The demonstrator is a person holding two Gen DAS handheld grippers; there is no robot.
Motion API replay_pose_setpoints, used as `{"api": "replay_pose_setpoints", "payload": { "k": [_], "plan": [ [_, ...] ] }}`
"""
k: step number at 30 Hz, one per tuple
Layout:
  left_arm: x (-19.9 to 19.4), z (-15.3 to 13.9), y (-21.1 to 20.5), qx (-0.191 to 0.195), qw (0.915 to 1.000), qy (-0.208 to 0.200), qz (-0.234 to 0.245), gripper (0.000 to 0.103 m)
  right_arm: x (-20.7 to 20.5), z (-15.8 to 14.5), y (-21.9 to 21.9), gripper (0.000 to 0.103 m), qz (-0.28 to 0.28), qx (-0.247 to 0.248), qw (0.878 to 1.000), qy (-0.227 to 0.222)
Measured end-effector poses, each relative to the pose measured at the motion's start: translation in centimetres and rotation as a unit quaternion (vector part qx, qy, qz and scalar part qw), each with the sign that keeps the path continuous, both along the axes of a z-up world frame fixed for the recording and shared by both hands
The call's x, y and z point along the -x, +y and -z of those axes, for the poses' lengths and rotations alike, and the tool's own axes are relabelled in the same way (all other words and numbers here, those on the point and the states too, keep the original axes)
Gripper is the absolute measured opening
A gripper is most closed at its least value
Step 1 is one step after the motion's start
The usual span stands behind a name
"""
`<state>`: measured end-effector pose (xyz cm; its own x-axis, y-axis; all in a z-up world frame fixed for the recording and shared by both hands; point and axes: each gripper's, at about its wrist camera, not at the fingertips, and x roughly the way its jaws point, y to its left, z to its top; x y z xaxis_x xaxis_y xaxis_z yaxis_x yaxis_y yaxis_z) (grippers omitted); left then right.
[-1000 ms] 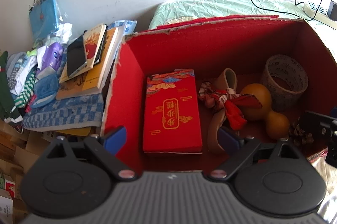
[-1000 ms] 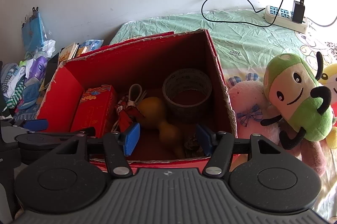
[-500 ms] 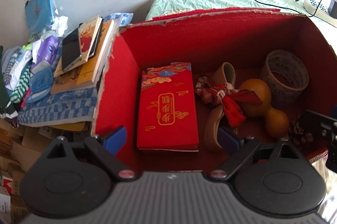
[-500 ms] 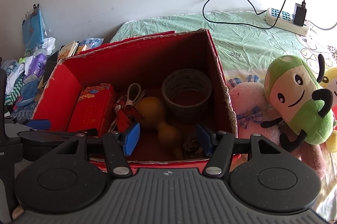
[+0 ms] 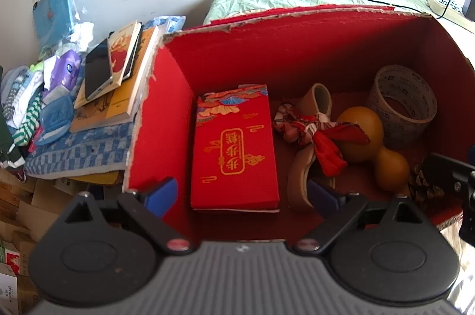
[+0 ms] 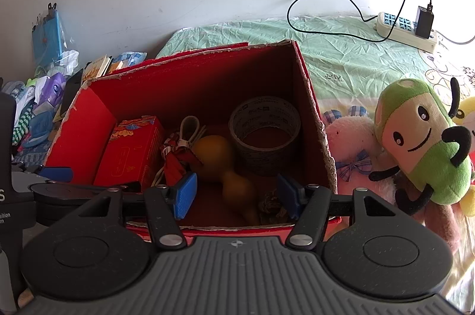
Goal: Organize objects
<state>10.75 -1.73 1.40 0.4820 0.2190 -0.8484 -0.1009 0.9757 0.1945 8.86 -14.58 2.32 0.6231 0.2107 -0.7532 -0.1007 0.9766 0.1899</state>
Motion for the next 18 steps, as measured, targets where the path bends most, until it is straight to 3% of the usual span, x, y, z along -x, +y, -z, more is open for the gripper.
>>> {"api": "replay_pose_setpoints", "payload": {
  "k": [18],
  "plan": [
    [-0.25,0.15,0.33,0.004,1.0000,0.007,-0.004,0.095,0.20,-0.07,0.12,0.064,-0.002,0.007,1.000,-0.004]
  ]
}}
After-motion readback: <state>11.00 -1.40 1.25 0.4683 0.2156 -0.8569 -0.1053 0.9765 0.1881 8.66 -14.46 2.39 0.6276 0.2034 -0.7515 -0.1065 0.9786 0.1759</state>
